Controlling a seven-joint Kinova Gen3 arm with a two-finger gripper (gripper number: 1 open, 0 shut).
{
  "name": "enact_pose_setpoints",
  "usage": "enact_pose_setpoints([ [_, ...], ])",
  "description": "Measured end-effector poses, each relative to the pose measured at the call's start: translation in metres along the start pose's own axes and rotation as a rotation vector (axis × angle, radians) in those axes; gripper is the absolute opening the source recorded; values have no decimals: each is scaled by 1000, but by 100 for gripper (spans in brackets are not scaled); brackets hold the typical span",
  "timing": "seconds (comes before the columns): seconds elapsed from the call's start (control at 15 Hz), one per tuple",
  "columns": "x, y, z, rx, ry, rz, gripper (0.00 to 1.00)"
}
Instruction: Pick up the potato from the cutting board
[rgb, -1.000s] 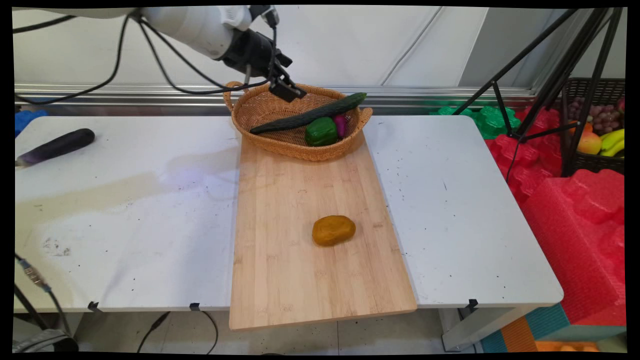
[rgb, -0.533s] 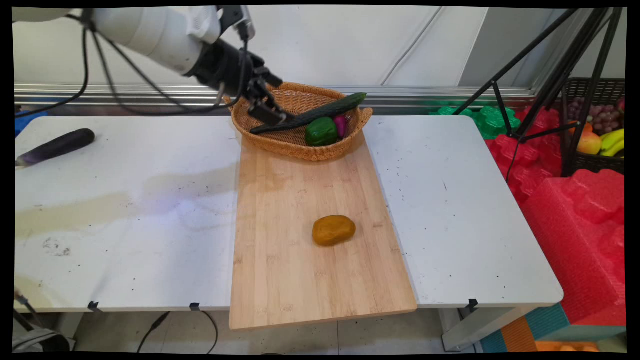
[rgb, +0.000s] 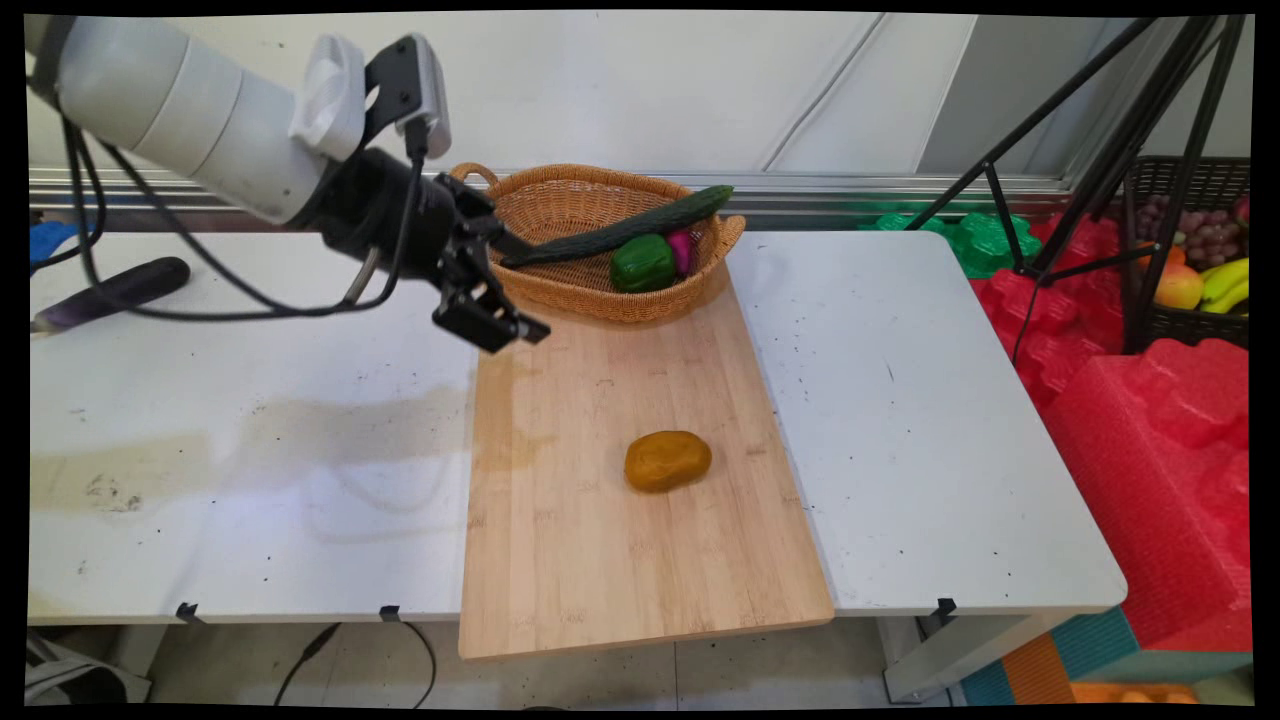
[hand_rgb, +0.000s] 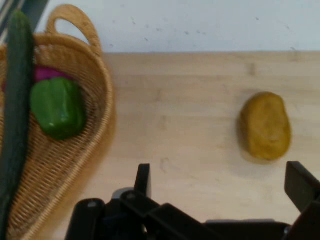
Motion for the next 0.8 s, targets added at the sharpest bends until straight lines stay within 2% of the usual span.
enact_pose_setpoints([
  [0.33, 0, 25, 4, -16, -41, -9, 100],
  [0.6, 6, 40, 22, -23, -69, -27, 100],
  [0.8, 15, 51, 48, -32, -91, -41, 100],
])
